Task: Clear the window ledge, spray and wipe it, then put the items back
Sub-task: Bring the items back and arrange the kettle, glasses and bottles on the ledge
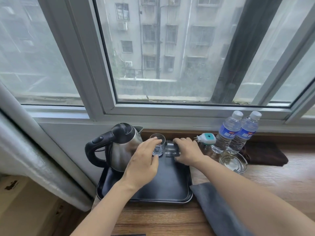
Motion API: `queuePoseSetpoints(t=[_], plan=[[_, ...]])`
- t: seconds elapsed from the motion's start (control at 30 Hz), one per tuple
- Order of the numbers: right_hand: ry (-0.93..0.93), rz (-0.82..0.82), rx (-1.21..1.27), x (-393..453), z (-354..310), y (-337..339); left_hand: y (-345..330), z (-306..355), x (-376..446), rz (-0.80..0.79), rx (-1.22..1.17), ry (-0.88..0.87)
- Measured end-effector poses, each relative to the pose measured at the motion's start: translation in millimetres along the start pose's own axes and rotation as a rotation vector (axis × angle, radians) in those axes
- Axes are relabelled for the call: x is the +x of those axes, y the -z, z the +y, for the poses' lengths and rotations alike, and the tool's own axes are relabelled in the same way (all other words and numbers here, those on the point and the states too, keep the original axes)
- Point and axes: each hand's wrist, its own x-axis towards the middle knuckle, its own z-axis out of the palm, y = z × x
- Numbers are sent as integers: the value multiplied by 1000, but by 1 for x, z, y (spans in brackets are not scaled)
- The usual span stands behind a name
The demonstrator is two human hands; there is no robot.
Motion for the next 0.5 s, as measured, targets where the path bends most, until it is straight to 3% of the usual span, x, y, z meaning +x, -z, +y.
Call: queuePoseSetpoints(t=[0.1, 0.27, 0.4, 0.5], plan=[[13, 70, 105, -13, 9, -1, -8, -7, 8, -59, 19, 21], [40, 225, 481, -49, 12, -2, -10, 2, 26, -150, -31, 64], [73, 357, 608, -79, -3, 5, -1, 22, 36, -261, -136, 225], [112, 453, 673, -94, -13, 8, 6, 33, 40, -289, -127, 233]])
